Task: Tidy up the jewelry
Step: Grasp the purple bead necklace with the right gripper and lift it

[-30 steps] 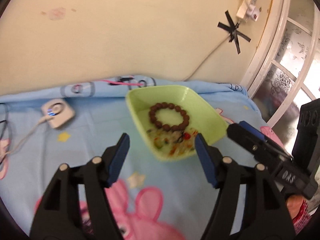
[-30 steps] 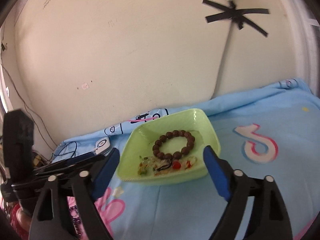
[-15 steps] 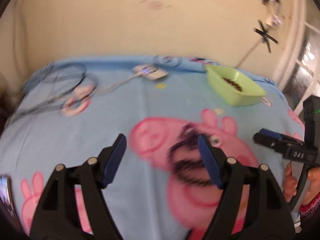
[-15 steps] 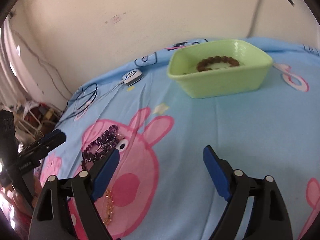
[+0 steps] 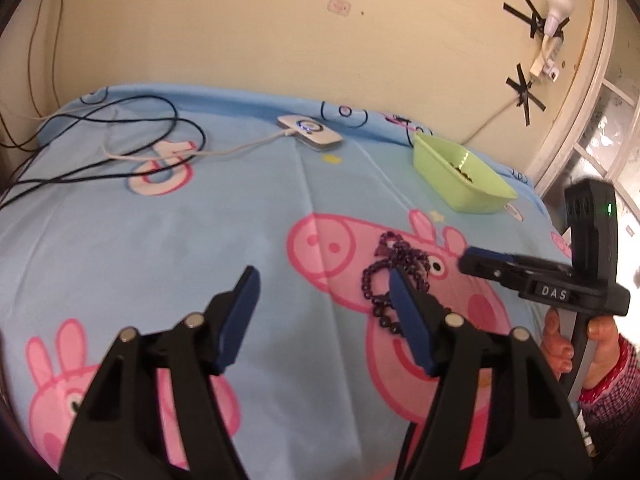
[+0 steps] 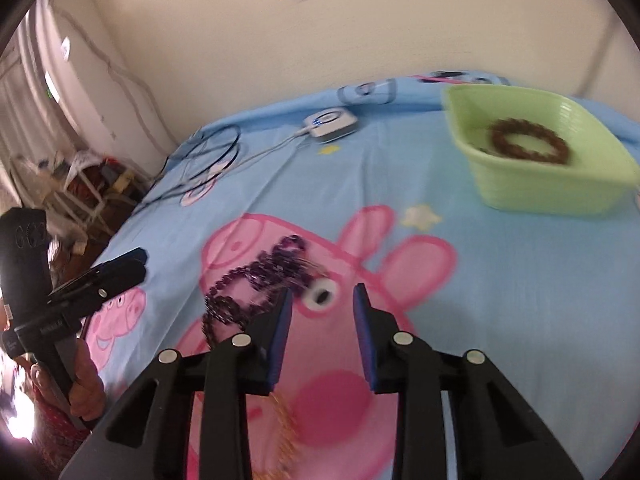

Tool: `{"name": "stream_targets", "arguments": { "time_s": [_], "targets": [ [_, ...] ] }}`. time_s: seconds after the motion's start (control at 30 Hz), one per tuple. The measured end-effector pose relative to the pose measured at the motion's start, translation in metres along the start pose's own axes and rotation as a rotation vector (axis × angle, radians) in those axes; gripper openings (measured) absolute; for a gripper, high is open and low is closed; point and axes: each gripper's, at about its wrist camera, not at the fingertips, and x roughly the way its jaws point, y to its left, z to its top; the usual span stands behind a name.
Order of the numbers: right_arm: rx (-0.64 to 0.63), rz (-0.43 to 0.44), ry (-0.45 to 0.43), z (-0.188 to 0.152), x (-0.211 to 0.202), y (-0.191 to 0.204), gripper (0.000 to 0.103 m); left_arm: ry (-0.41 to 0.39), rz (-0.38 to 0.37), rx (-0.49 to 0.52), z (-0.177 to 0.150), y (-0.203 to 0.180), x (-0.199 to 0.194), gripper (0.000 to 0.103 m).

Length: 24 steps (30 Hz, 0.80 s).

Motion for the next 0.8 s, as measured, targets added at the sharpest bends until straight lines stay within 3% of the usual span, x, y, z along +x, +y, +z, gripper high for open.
{"name": "stream_targets", "arguments": {
  "time_s": [0.2, 0.3, 0.47, 0.8],
  "targets": [
    [-0.099, 0.007, 0.067, 0.026, 0.041, 0.024, 0.009, 0.020, -0.039, -0.018, -0.002, 0.005, 0.008, 0.065],
    [-0.094, 0.017, 0.105, 0.031, 0.046, 0.017, 0.000, 0.034, -0.042, -0.037, -0.003, 0.008, 0.012, 0.065],
    [0.017, 0.031, 0.086, 0.018, 0.012, -0.019, 0.000, 0.030, -0.068, -0.030, -0.002, 0.006, 0.011, 0.065],
    [0.232, 0.045, -0.038, -0.024, -0.055, -0.086, 0.000, 0.053, -0.099, 0.036, 0.006, -0.022, 0.016, 0.065]
  ]
}}
